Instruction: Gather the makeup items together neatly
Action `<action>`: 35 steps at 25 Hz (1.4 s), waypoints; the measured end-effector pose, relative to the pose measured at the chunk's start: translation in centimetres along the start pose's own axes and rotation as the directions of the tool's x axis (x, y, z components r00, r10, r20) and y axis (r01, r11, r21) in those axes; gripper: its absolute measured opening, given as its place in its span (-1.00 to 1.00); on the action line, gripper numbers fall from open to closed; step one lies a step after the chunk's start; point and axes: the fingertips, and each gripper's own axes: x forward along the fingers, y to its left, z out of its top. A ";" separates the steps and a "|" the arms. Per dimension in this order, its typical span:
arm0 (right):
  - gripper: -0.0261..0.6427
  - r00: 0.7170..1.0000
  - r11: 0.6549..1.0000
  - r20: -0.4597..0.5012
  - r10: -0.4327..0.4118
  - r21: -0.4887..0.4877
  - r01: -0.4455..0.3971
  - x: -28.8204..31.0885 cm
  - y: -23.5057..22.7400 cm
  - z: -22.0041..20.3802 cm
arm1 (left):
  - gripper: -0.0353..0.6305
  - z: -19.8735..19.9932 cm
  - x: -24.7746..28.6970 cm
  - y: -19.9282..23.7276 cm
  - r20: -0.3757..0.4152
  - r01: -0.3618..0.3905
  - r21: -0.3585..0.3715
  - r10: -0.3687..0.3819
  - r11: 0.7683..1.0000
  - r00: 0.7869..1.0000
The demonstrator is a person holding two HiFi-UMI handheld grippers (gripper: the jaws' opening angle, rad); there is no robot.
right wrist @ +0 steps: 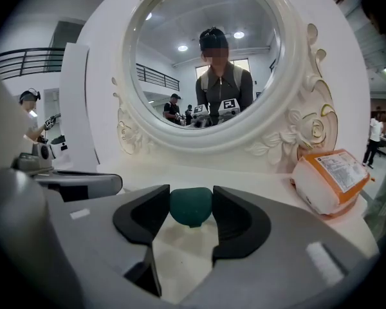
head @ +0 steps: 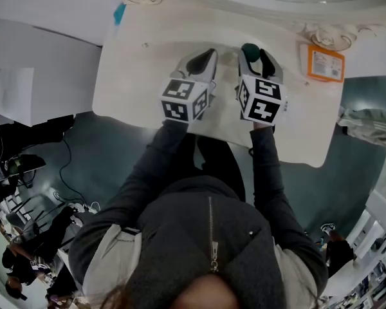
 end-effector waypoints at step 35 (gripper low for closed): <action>-0.33 0.900 0.887 -0.177 0.398 -0.175 -0.427 -2.1 11.5 -7.3 | -0.87 -5.4 -11.8 7.4 -0.031 -0.216 -0.071 0.214 0.974 0.976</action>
